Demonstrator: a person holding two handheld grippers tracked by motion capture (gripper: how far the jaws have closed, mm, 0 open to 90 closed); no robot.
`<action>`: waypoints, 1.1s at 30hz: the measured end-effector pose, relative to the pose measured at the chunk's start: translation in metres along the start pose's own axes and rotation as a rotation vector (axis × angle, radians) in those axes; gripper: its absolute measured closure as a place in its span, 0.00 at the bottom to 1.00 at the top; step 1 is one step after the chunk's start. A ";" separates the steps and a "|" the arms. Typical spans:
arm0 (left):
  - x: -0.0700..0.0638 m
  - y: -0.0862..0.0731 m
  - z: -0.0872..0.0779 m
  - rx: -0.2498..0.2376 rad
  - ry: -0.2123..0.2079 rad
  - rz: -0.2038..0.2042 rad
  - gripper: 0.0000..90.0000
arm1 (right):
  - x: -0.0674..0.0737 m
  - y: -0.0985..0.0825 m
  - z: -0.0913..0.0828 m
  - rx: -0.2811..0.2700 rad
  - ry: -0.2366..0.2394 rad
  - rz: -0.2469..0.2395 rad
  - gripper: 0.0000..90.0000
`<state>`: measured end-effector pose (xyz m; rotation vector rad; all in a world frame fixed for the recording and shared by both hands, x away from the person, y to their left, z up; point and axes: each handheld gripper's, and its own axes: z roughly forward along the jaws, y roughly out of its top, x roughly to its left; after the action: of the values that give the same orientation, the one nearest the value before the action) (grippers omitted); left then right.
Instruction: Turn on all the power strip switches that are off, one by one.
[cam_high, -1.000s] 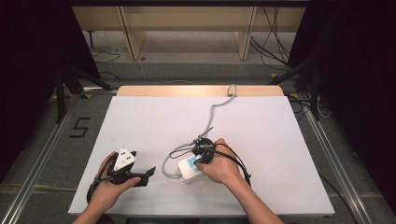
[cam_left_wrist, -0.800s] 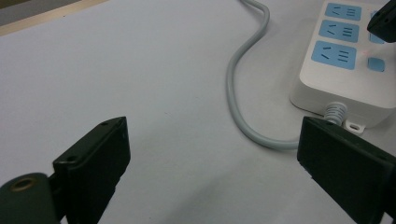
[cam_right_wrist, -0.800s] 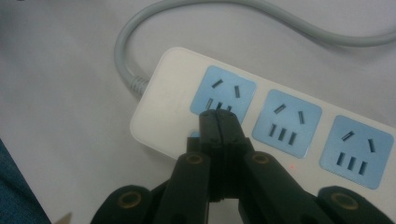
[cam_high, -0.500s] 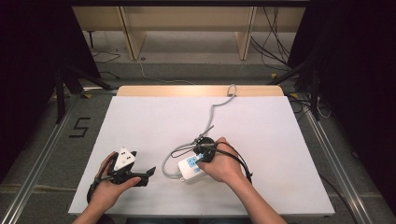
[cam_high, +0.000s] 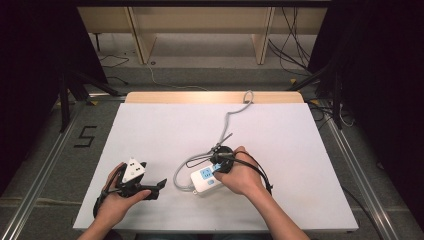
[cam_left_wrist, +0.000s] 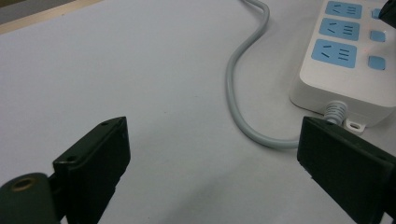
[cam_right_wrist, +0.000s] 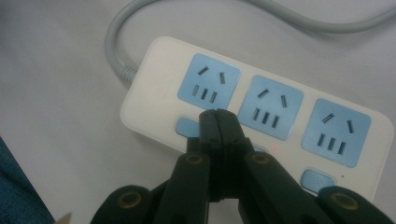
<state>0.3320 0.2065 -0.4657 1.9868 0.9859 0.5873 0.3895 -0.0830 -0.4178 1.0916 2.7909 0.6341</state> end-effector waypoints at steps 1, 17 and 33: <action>0.000 0.000 0.000 -0.002 0.000 0.000 0.10 | 0.000 0.000 0.000 0.000 0.001 0.000 1.00; 0.000 0.000 0.000 0.002 0.001 0.006 0.10 | -0.008 -0.005 -0.005 0.014 -0.007 0.015 1.00; -0.001 0.001 0.000 0.002 0.002 0.008 0.10 | -0.018 -0.011 -0.011 0.016 -0.019 0.042 1.00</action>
<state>0.3317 0.2057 -0.4652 1.9931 0.9802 0.5934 0.3936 -0.1064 -0.4137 1.1563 2.7683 0.6033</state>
